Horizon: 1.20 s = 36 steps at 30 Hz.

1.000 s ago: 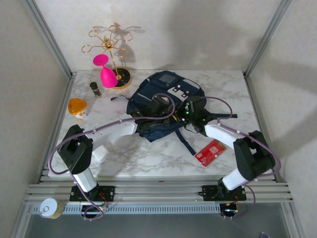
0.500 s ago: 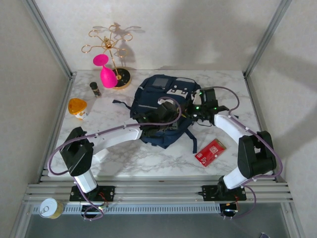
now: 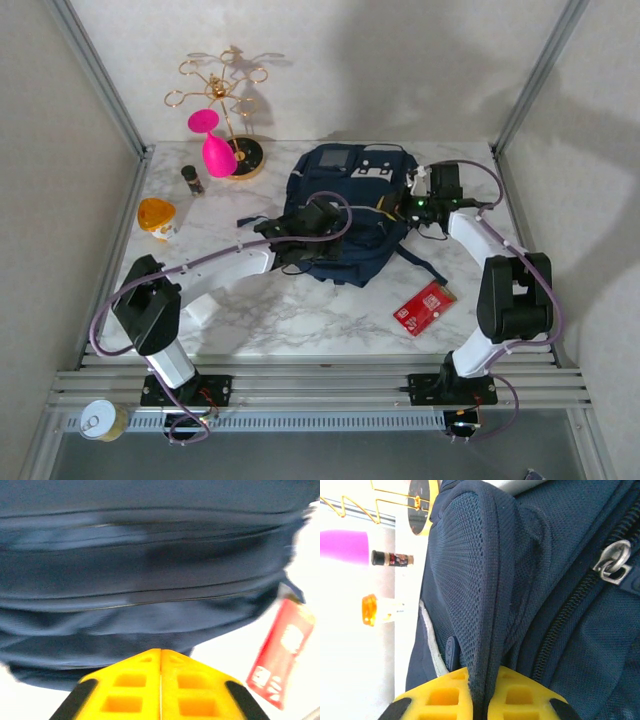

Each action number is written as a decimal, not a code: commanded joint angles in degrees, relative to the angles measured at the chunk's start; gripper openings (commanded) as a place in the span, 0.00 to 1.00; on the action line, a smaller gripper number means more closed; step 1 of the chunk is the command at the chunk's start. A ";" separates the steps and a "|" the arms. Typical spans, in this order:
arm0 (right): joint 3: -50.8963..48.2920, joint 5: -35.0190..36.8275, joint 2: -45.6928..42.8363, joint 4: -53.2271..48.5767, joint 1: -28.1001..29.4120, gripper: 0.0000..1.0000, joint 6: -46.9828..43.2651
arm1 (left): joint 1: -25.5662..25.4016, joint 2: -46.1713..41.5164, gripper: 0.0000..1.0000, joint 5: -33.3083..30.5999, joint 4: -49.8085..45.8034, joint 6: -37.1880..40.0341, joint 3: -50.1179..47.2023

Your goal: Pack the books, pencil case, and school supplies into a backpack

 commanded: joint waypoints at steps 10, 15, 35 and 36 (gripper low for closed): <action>-11.47 2.34 -9.70 23.01 8.36 0.00 25.71 | -9.47 2.43 0.36 -7.96 3.74 -17.65 6.92; -13.45 5.15 -9.89 29.54 12.91 0.00 33.41 | -9.74 0.58 0.39 -11.50 2.59 -21.45 3.06; -13.07 8.71 -9.16 30.51 16.36 0.00 36.95 | -5.25 2.58 0.36 -14.96 11.08 -19.22 -0.58; -13.12 8.71 -9.14 30.47 16.42 0.00 36.95 | -5.17 3.03 0.35 -15.53 10.79 -18.78 0.21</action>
